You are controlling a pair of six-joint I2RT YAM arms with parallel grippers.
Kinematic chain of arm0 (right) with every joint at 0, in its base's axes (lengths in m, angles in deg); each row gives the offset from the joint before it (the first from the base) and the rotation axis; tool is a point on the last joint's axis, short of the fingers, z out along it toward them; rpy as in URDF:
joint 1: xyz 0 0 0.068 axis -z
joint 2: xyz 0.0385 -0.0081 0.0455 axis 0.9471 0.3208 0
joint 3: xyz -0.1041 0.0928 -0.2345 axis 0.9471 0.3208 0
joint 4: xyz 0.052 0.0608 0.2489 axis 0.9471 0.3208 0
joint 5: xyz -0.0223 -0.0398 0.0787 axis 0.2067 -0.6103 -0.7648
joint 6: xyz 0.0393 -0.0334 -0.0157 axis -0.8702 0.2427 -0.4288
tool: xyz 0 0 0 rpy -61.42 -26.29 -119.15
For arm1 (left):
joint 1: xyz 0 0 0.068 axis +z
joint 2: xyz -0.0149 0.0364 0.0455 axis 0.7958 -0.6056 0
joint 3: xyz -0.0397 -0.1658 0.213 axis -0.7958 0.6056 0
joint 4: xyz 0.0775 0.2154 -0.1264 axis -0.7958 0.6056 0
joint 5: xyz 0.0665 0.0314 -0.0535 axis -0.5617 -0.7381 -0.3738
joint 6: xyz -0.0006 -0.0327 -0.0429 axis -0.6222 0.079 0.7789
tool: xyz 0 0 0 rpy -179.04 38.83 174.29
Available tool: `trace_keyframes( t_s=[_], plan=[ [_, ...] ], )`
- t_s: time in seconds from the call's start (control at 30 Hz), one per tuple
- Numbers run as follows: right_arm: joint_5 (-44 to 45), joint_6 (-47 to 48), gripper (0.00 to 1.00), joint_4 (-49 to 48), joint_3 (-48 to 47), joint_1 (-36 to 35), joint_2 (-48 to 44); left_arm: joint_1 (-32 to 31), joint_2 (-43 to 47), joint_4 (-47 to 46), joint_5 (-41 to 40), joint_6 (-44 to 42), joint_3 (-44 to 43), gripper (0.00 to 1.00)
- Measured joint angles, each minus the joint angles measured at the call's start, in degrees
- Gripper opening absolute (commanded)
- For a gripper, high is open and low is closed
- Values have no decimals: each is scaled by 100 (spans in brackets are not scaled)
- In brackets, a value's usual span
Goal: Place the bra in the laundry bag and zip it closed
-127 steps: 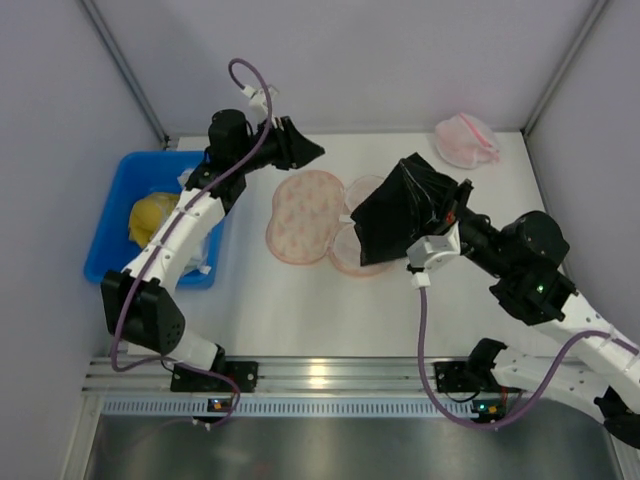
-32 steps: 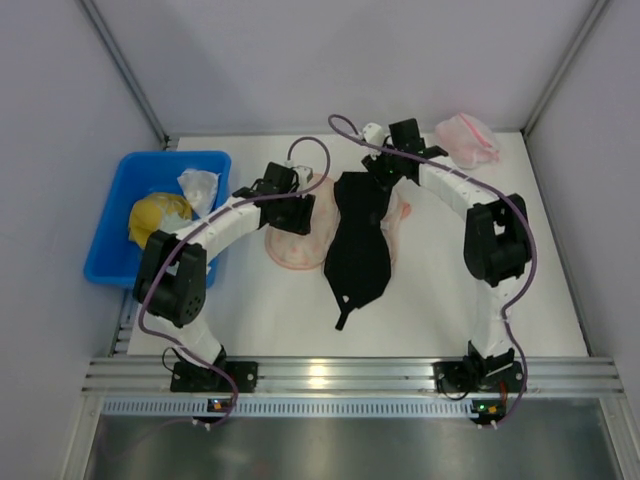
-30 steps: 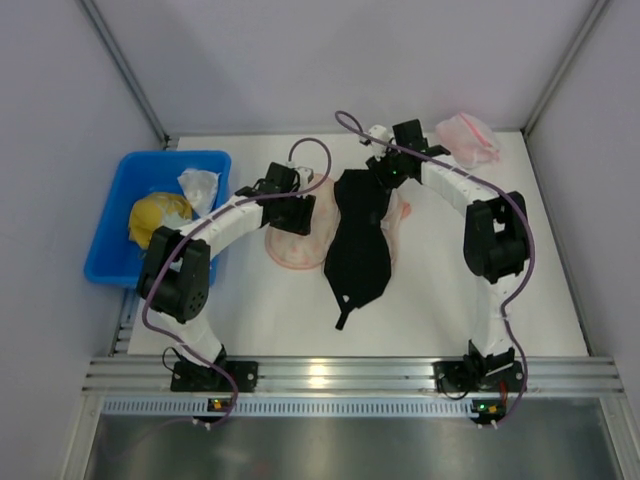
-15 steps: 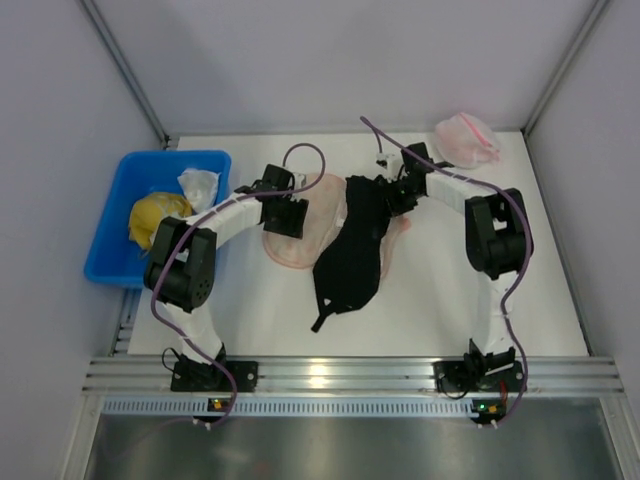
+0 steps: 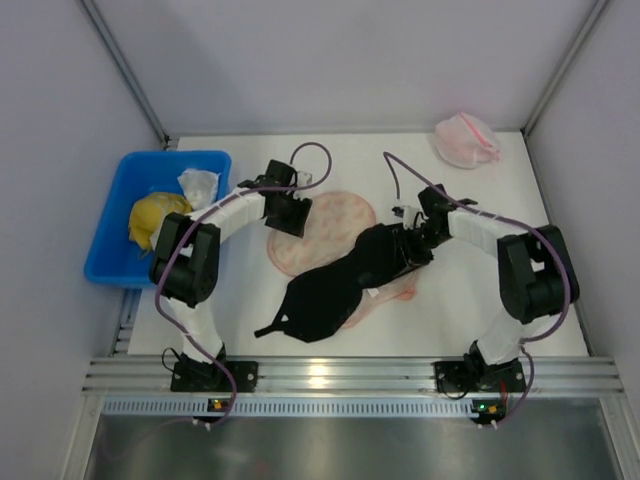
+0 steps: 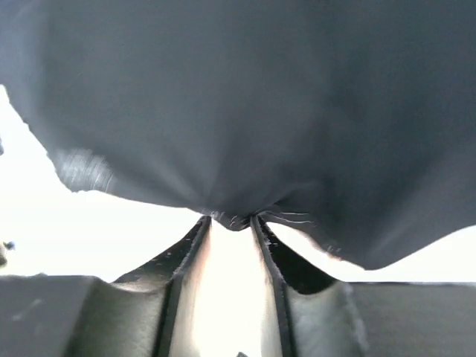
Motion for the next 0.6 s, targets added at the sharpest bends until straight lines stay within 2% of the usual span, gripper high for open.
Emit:
trace_keyframes(
  t_s=[0.17,0.2,0.3,0.47,0.6],
  plan=[
    [-422,350,39,603,39,-66,-1172,39,-144,273,605,-376,-382,61],
    [-448,437,46,702,-52,-66,-1419,55,-105,304,800,-468,-398,60],
    [-330,664,50,800,-448,-63,-1816,142,170,605,1506,-828,-354,60],
    [258,1108,51,796,-922,-57,-1733,271,1185,949,2162,-1266,177,61],
    [721,1335,51,778,-944,-55,-1088,280,1683,1093,2319,-1445,525,61]
  ],
)
